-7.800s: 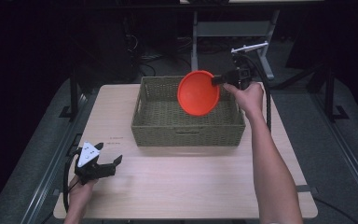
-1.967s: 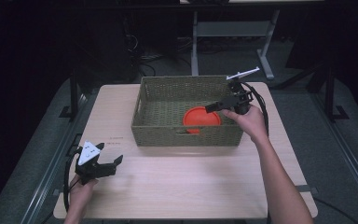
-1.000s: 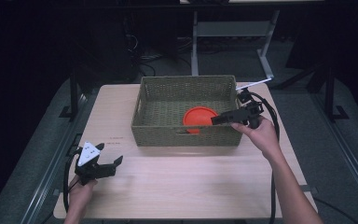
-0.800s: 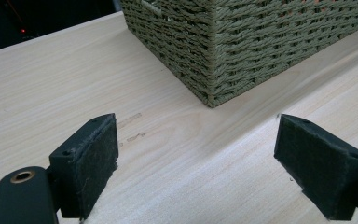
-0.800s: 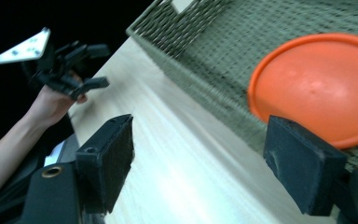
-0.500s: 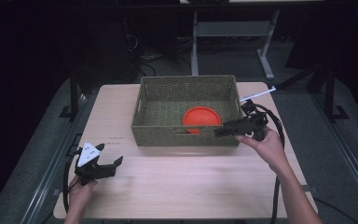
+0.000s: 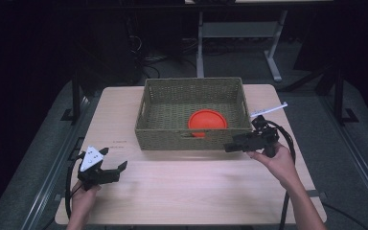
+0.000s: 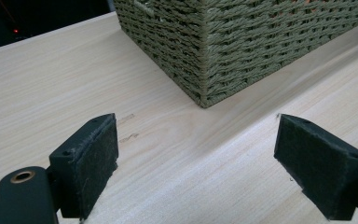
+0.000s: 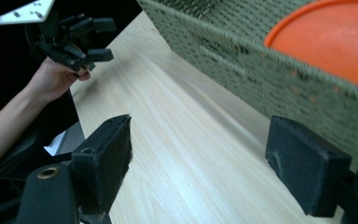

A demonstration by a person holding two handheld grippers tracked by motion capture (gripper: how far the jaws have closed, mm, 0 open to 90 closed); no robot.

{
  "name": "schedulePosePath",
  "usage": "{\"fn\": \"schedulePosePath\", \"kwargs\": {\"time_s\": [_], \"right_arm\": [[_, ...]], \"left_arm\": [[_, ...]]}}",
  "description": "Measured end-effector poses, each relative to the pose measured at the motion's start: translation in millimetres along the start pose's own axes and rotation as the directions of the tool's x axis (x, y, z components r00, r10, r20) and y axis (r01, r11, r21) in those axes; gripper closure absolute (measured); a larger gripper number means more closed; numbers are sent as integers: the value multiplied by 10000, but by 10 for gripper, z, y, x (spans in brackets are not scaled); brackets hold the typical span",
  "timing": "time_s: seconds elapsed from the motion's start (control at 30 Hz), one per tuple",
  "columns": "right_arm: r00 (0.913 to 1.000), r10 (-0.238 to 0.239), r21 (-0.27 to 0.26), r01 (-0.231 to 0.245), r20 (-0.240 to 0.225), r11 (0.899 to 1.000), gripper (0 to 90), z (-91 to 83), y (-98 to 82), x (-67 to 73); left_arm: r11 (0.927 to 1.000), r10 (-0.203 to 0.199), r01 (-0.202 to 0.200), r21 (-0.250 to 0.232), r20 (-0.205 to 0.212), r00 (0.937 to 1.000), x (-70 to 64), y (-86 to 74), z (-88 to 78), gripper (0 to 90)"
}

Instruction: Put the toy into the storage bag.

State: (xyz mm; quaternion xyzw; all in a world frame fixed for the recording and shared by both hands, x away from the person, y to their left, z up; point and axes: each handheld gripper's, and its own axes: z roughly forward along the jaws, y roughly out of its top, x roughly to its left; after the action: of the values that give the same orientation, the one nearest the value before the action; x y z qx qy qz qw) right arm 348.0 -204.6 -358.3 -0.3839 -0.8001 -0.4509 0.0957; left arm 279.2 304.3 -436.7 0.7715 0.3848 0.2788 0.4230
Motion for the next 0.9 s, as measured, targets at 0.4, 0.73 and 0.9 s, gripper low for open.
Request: {"fn": "schedulePosePath", "kwargs": {"time_s": [0.4,0.73,0.9], "right_arm": [[9986,424,-185,-419,314,9990,196,-42,-264,-157],[9951,829,-164,-821,530,9965,192,-80,-479,-294],[9930,1026,-176,-1017,582,9947,191,-91,-600,-358]], "left_arm": [[10000,-31,31,26,26,10000,-8,-4,8,130],[10000,56,-56,8,122,9999,-34,1,11,130],[10000,41,-41,36,120,9999,-31,-3,12,130]]}}
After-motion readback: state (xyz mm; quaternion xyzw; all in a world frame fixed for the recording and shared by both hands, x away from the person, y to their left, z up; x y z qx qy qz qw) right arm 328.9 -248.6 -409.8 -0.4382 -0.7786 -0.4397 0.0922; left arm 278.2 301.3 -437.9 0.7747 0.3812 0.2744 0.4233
